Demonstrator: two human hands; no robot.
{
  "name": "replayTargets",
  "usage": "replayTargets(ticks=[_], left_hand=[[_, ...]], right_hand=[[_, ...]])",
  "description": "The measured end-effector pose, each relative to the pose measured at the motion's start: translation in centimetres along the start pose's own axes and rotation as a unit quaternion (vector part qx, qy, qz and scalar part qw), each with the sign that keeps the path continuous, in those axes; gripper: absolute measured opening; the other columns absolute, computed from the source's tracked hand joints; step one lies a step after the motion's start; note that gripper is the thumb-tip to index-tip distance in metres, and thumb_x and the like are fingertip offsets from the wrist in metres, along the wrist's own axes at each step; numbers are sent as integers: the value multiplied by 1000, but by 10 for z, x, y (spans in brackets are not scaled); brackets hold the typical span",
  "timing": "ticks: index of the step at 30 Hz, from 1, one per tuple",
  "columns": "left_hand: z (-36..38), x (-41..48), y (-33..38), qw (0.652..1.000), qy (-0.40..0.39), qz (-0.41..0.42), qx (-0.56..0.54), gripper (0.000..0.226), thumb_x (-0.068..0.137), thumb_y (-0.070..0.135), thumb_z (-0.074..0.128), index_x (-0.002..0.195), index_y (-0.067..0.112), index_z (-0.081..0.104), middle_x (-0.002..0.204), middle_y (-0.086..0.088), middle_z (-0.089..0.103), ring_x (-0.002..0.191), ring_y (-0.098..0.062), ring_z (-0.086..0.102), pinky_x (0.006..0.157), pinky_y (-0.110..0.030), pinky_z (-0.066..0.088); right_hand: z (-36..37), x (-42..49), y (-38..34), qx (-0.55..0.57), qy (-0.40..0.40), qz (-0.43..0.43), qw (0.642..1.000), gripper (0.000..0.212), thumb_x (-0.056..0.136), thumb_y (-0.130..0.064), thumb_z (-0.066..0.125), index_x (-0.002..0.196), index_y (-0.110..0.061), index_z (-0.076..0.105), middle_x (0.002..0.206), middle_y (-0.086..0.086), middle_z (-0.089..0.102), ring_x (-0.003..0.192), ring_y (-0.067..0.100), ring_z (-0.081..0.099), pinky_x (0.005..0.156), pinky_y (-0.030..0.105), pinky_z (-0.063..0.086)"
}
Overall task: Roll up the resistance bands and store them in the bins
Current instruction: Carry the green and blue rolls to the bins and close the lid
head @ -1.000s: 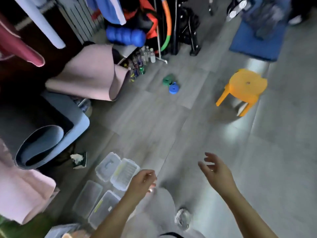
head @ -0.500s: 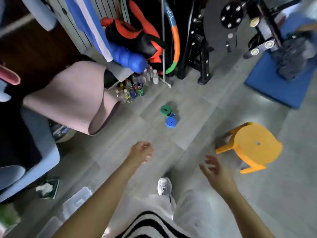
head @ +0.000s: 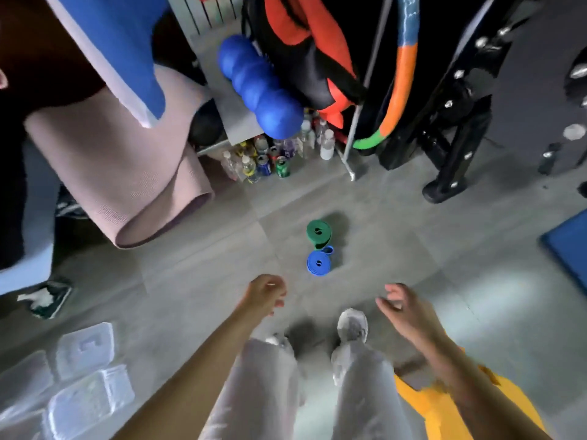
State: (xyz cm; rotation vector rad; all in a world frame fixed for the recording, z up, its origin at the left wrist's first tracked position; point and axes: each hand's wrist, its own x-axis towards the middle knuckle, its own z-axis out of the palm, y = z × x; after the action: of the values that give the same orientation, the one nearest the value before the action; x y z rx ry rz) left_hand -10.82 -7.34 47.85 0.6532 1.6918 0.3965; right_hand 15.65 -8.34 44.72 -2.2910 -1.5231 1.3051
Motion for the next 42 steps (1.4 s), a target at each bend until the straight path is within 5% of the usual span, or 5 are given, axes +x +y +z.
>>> replayTargets(ticks=[5,12,22,33,42], left_hand=[[51,136,-39,998,9,-62,9,16,93,7,51,108,5,54,87,-9,56,59,-13,51,39,-11,37],[103,348,-124,990,-2,-51,135,28,88,22,57,114,11,56,88,-2,60,73,-23,59,54,-24,40],[155,577,-164,894,31,192,404,54,85,32,61,136,27,44,139,-5,38,128,-24,37,100,-34,38],[175,618,-167,780,41,220,585,59,77,33,70,127,23,41,149,-4,10,131,-36,17,78,-40,50],[136,594,-154,825,38,219,520,55,78,26,67,130,27,49,150,4,13,130,-28,22,86,-40,47]], right_hand=[[50,149,31,-108,-92,-30,989,39,85,-31,64,117,-10,60,111,9,68,104,21,64,87,28,44],[185,322,96,-242,-145,-102,954,40,87,-37,57,121,-16,58,122,4,59,110,21,58,84,26,44],[339,484,156,-337,-116,-193,914,52,86,-54,51,116,-12,47,121,4,51,100,25,60,73,31,44],[365,500,154,-376,-60,-180,907,45,80,-51,58,104,-13,55,109,4,53,88,24,61,61,27,35],[327,478,156,-366,-75,-136,918,36,73,-51,56,92,-20,59,104,-3,60,89,21,63,64,24,36]])
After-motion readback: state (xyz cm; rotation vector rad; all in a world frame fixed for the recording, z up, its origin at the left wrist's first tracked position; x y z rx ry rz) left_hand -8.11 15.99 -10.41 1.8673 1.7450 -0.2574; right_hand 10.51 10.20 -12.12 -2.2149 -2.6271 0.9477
